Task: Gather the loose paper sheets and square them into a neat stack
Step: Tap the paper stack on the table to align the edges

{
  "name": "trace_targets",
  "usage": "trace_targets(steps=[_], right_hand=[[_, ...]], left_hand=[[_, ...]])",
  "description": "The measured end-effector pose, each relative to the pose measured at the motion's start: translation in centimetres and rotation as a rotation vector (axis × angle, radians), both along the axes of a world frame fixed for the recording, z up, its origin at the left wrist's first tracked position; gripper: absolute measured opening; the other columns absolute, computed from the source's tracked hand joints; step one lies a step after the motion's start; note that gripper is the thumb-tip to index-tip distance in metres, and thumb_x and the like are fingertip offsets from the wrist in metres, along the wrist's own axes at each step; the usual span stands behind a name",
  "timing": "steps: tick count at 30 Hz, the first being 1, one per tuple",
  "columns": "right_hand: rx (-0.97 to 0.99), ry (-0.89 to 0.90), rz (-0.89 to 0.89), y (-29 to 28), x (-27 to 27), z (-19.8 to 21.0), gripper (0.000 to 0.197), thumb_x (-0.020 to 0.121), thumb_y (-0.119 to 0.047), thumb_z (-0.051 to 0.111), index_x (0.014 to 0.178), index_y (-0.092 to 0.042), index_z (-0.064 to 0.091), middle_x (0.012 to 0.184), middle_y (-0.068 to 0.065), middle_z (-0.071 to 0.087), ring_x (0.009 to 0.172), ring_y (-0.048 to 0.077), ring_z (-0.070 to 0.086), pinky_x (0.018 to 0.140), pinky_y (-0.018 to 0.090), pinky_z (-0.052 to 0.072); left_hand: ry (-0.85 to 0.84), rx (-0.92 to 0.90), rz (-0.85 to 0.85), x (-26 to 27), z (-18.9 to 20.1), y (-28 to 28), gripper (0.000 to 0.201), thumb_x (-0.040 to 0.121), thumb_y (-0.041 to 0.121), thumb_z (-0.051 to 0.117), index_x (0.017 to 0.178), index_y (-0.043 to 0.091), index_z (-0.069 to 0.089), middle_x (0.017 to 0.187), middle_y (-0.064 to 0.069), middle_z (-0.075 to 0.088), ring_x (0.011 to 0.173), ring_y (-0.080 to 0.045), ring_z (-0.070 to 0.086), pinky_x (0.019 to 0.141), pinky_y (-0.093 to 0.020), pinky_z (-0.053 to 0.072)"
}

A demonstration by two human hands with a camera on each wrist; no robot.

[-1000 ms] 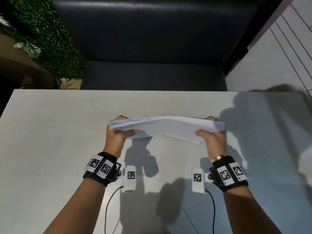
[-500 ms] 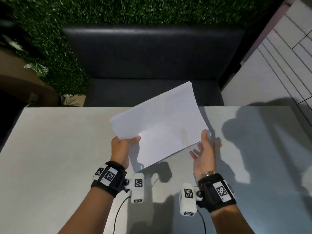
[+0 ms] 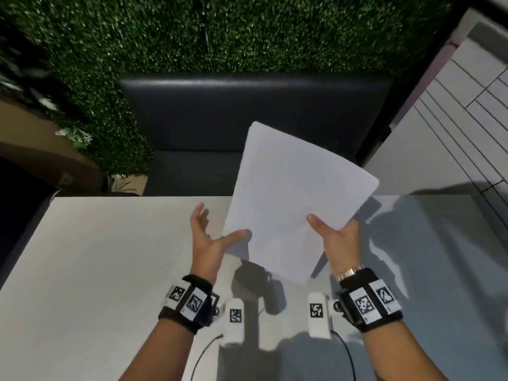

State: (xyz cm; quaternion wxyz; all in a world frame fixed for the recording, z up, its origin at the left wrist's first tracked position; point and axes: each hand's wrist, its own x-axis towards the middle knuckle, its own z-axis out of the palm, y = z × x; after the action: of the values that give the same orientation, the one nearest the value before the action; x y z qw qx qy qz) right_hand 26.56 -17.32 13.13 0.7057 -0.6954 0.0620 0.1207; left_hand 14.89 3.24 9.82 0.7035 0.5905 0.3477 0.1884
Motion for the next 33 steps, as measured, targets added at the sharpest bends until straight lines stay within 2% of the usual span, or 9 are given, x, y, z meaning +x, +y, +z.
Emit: trace_targets(steps=[2,3,5,8,12,16,23,28,33], right_hand=[[-0.060,-0.032,0.112,-0.4,0.2,0.1,0.020,0.078,-0.002,0.079,0.083,-0.018,0.069,0.078,-0.015,0.073,0.068,-0.005,0.070,0.068,0.022,0.054],[-0.082,-0.025,0.146,-0.4,0.2,0.0,0.021,0.078,-0.002,0.079,0.077,-0.020,0.068,0.071,-0.017,0.072,0.063,-0.007,0.069,0.064,0.020,0.053],[-0.098,-0.005,0.183,-0.3,0.1,-0.6,0.023,0.078,-0.003,0.079,0.074,-0.021,0.065,0.069,-0.016,0.070,0.061,-0.005,0.067,0.059,0.017,0.051],[-0.092,0.029,0.170,-0.5,-0.2,-2.2,0.020,0.075,-0.001,0.081,0.081,-0.016,0.069,0.079,-0.007,0.074,0.076,0.011,0.071,0.065,0.023,0.055],[-0.071,0.110,0.113,-0.8,-1.0,-4.6,0.035,0.068,0.008,0.071,0.100,-0.004,0.068,0.086,0.004,0.074,0.085,0.026,0.072,0.066,0.030,0.055],[-0.046,0.083,0.105,-0.7,-1.3,-4.9,0.038,0.071,0.018,0.055,0.098,-0.007,0.066,0.081,-0.002,0.071,0.068,0.006,0.069,0.056,0.019,0.053],[-0.013,0.056,0.012,-0.4,-1.9,-5.4,0.033,0.074,0.018,0.055,0.099,-0.001,0.064,0.081,-0.001,0.069,0.072,0.011,0.067,0.061,0.021,0.053],[-0.070,0.084,0.081,-0.2,-1.4,-6.3,0.032,0.077,0.013,0.058,0.102,-0.005,0.067,0.086,-0.001,0.071,0.080,0.017,0.067,0.063,0.021,0.051],[-0.015,0.104,0.183,-1.2,-0.9,-4.8,0.035,0.081,0.009,0.062,0.109,-0.013,0.067,0.096,-0.001,0.075,0.084,0.012,0.071,0.069,0.022,0.054]], left_hand=[[-0.029,0.139,-0.207,0.9,1.1,0.9,0.088,0.067,0.004,0.088,0.141,0.029,0.047,0.143,0.008,0.054,0.130,-0.008,0.051,0.096,-0.016,0.044],[-0.049,0.138,-0.269,1.4,1.7,1.2,0.078,0.067,0.000,0.085,0.135,0.024,0.054,0.135,0.006,0.063,0.123,-0.012,0.059,0.094,-0.023,0.050],[-0.085,0.103,-0.261,2.0,2.2,1.0,0.056,0.066,-0.005,0.081,0.115,0.018,0.066,0.113,0.002,0.076,0.105,-0.018,0.071,0.084,-0.035,0.055],[-0.057,0.083,-0.208,1.7,1.0,-0.1,0.034,0.064,0.001,0.075,0.093,0.018,0.073,0.092,0.004,0.079,0.087,-0.020,0.072,0.075,-0.034,0.054],[-0.031,0.035,-0.192,0.4,-1.4,-1.1,0.041,0.063,-0.004,0.071,0.098,0.017,0.070,0.093,0.004,0.078,0.089,-0.019,0.072,0.076,-0.034,0.055],[-0.046,0.031,-0.193,0.6,-1.8,-1.6,0.043,0.063,-0.008,0.067,0.099,0.017,0.067,0.091,0.006,0.077,0.086,-0.014,0.072,0.075,-0.031,0.055],[-0.041,0.063,-0.116,0.5,-2.3,-2.5,0.043,0.077,-0.019,0.064,0.100,0.017,0.067,0.086,0.010,0.077,0.082,-0.006,0.072,0.071,-0.019,0.055],[0.088,0.109,-0.189,0.4,-4.3,-2.4,0.036,0.080,-0.009,0.073,0.106,0.015,0.070,0.100,0.002,0.077,0.096,-0.018,0.073,0.088,-0.037,0.058],[0.117,0.139,-0.231,-0.3,-2.7,-1.5,0.039,0.079,-0.009,0.075,0.097,0.024,0.070,0.087,0.014,0.079,0.084,-0.002,0.074,0.078,-0.022,0.058]])
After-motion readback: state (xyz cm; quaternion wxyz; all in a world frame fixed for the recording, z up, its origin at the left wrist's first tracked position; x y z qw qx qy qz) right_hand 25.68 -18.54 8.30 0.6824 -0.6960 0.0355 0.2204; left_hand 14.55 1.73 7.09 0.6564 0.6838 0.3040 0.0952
